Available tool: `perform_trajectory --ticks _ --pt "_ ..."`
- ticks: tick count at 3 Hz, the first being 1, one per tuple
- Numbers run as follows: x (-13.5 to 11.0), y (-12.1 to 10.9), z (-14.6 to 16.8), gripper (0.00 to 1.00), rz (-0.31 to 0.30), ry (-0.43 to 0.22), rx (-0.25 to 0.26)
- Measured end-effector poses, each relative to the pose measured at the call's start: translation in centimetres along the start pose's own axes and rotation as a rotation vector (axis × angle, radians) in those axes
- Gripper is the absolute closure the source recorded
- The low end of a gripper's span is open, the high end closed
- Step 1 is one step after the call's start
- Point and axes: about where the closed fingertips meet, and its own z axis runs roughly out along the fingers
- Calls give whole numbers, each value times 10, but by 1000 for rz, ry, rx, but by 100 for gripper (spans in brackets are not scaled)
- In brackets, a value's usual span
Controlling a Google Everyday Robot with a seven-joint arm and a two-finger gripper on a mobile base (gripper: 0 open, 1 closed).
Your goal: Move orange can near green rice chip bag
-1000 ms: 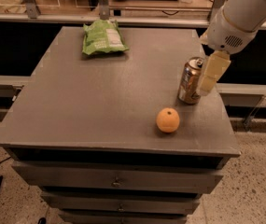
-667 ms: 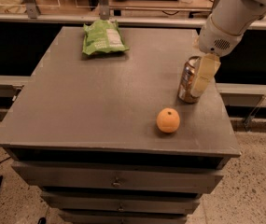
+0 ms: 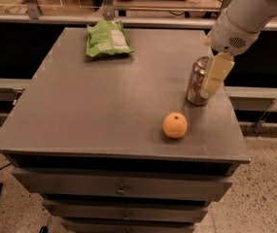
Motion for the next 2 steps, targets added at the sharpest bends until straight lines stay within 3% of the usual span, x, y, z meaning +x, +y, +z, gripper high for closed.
perform_trajectory --ticks 1,2 --pt "-5 4 -9 0 -26 -14 12" --pt "-6 3 -7 26 -27 -15 12"
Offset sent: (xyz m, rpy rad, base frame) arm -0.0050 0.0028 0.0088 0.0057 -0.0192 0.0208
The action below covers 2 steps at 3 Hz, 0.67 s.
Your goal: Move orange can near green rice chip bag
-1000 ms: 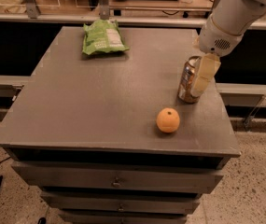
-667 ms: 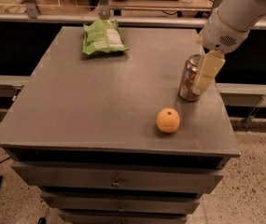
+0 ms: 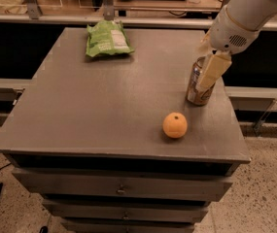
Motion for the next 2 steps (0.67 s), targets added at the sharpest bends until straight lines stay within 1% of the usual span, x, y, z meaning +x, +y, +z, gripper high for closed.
perform_trajectory --ticks 2 --pt "-2 -1 3 72 -2 -2 0"
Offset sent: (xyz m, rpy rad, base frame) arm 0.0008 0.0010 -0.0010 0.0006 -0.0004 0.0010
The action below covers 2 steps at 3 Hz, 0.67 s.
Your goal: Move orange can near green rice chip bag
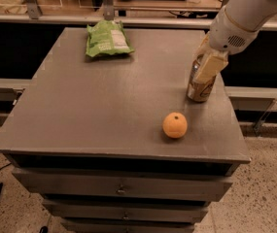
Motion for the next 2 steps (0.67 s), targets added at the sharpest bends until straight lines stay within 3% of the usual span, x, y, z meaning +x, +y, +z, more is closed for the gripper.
perform_trajectory --ticks 1,2 --pt "-1 -1 2 100 -2 -1 0" --pt "-2 -3 2 100 -3 -5 2"
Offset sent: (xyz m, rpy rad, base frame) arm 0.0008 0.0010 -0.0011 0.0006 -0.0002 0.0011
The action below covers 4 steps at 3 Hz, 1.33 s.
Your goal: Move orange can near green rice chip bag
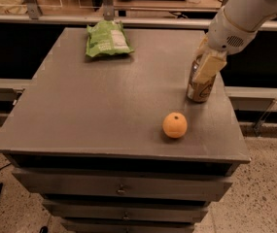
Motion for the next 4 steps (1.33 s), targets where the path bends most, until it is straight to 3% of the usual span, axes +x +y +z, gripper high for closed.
perform_trajectory --ticks 1,2,3,4 --pt "-9 -25 -14 100 -22 -51 39" --pt "-33 -77 -28 100 -83 -82 106" --pt "-55 -110 -35 100 -105 -124 171" --pt "-73 -135 -35 100 -57 -187 252"
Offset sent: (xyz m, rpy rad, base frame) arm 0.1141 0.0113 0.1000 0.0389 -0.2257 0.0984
